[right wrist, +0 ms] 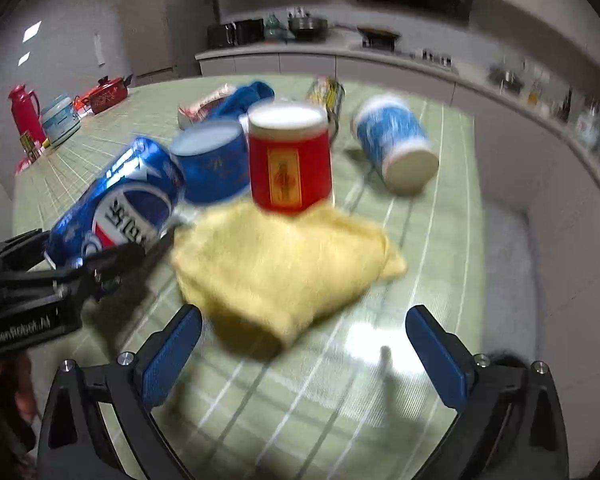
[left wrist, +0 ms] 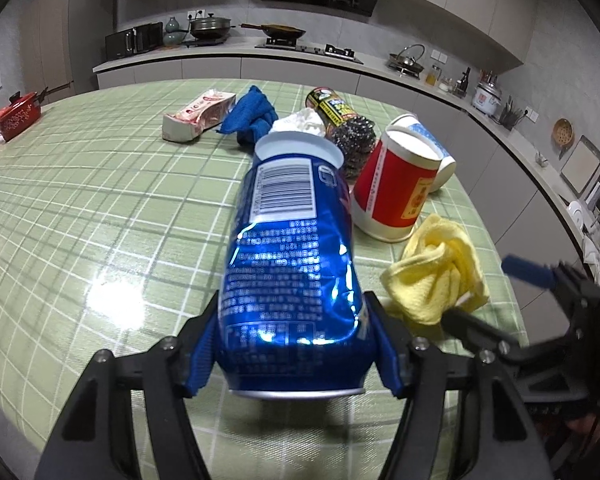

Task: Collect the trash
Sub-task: 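Grasp the blue Pepsi can with the left tool while the right tool grasps the yellow cloth, then carry the Pepsi can and yellow cloth with both tools over the bin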

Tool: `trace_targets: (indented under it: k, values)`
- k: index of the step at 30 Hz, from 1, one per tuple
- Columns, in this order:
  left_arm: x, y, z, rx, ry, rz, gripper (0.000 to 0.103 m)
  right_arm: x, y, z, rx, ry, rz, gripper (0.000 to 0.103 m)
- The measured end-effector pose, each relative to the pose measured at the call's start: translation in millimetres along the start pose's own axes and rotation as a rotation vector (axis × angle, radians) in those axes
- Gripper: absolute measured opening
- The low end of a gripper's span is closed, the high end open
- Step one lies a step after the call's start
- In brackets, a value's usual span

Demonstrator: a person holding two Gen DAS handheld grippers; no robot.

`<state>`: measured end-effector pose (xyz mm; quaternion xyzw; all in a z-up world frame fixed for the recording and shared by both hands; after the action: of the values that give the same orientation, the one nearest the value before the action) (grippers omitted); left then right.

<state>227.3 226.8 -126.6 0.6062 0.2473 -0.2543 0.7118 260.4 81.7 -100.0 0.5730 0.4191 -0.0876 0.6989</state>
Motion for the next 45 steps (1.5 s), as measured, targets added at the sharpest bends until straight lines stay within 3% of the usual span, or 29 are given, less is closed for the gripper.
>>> trace_targets:
  k: [5, 6, 7, 22, 35, 45]
  values:
    - [-0.7, 0.4, -4.3, 0.001, 0.002, -0.002, 0.067, 20.2, 11.5, -7.8, -0.058, 0.013, -0.010, 0.100]
    - [0.0, 0.5, -4.6, 0.003, 0.001, -0.004, 0.067, 26.6, 7.7, -8.7, -0.044, 0.038, -0.044, 0.063]
    - [0.5, 0.7, -4.6, 0.003, -0.003, -0.006, 0.067, 30.6, 5.7, -7.5, -0.024, 0.048, -0.063, 0.051]
    - [-11.6, 4.0, 20.1, 0.026, -0.019, 0.020, 0.067, -12.3, -3.5, 10.4, 0.075, 0.048, -0.013, 0.047]
    - [-26.6, 2.2, 87.7, 0.072, -0.058, 0.041, 0.067, -71.1, -13.8, 62.7, 0.120, -0.016, 0.046, 0.047]
    - [-28.4, -3.2, 150.7, 0.131, -0.111, 0.037, 0.067, -112.1, -42.3, 123.5, 0.183, -0.076, 0.054, 0.047]
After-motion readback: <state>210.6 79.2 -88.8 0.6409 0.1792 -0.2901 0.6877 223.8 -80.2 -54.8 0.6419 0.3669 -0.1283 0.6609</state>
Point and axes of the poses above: each gripper's, at about its wrist camera, not at the fingertips, and x roughly the way its jaws point, z to its right, y to its top, the point moved 10 cm from there along x, roughly the way its jaws point, and after that the axes turned 7 degrees about z, right-handed, at the moved point
